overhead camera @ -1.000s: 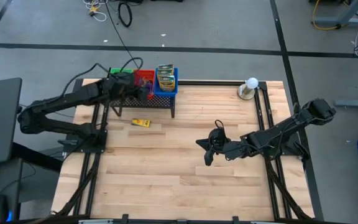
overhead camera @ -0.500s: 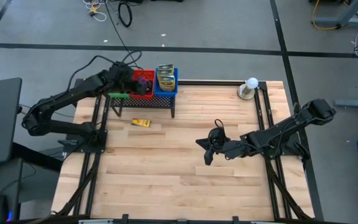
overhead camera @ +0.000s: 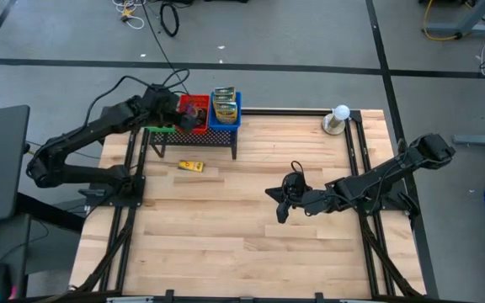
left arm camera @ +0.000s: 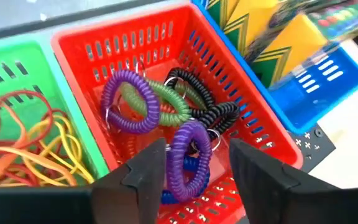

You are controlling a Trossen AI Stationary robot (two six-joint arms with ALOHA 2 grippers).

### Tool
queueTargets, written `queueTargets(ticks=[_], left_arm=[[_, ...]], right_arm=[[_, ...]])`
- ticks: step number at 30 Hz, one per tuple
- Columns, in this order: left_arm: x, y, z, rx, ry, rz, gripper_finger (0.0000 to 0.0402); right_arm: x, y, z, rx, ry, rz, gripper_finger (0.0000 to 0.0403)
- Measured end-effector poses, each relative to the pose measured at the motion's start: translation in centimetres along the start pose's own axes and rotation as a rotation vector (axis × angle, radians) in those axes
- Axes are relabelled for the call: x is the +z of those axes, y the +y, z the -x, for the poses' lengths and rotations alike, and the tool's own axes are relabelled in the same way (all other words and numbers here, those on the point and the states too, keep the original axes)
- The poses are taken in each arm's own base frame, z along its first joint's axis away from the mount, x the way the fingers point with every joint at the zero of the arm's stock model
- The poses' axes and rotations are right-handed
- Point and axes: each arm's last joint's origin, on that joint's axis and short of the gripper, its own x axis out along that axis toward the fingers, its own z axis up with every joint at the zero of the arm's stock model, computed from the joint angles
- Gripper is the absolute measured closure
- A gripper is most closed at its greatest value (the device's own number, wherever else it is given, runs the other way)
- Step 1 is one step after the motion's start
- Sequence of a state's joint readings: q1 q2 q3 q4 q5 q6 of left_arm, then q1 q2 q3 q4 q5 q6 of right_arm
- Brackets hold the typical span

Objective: Pick & Place Office Desk Supplies
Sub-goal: Put the small box of crayons into the blue bin on the shelf

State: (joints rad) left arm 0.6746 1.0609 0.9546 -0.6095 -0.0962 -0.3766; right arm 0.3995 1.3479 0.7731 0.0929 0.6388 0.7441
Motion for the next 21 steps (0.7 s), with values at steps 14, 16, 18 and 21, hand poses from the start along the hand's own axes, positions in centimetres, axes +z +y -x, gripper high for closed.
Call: queueTargets(ticks=[14,16,18,21], left_arm=[[0.3,-2.8,5.3,-0.241,-0.056,-0.41,0.0257],[-0.3,-3.7,5.5,-0.302,-0.043,-0.445,0.0274],[-1.4,-4.7,5.3,-0.349,-0.008,-0.476,0.0292],[-4.2,-5.9,4.4,-0.415,0.079,-0.563,0.0324]], right_arm=[[1.0,-1.2,-1.0,-0.056,-0.025,-0.022,0.0398],[1.1,-1.3,-1.1,-0.06,-0.026,-0.007,0.0398],[1.1,-1.4,-1.1,-0.061,-0.026,0.0,0.0398],[1.1,-1.4,-1.1,-0.072,-0.035,0.001,0.0398]])
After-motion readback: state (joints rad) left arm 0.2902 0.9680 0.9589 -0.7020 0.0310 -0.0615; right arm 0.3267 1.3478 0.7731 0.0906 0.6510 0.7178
